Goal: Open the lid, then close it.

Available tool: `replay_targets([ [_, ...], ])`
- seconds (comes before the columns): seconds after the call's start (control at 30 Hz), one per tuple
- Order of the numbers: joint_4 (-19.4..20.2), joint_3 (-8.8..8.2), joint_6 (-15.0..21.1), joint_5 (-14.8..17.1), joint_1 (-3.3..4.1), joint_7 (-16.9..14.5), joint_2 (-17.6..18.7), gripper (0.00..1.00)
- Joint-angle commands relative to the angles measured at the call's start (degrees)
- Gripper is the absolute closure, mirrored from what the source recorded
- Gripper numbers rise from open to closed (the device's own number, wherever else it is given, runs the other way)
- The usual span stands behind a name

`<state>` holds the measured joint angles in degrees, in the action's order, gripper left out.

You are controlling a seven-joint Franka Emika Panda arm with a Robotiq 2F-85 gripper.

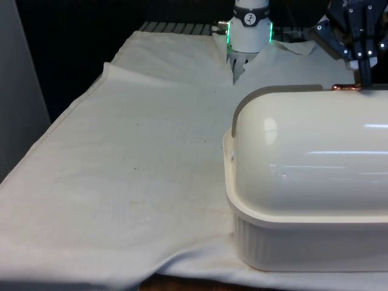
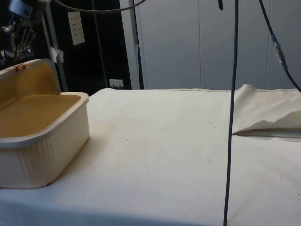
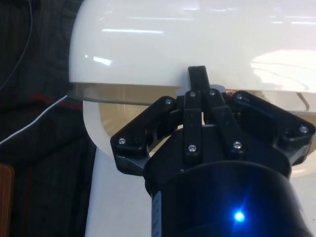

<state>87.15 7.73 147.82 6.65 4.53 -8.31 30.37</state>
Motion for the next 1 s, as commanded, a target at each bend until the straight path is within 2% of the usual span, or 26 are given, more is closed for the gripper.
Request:
replay_targets([
  [0.0,0.0,-0.34,-0.6,-0.3,0.11,0.2,0.1,1.0],
  [0.5,0.2,-0.4,-3.2,-0.1,0.0,0.0,0.1,1.0],
  [0.8,1.8,-0.57,-5.4,-0.2,0.06,0.2,-0.7,1.0],
  [0.83,0.6,-0.46,-5.2,-0.1,0.0,0.0,-0.5,1.0],
  [0.87,2.1,-0.52,-5.3,-0.1,0.06,0.2,-0.9,1.0],
  [0.97,3.1,-0.4,-5.3,0.1,0.0,0.2,-1.3,1.0],
])
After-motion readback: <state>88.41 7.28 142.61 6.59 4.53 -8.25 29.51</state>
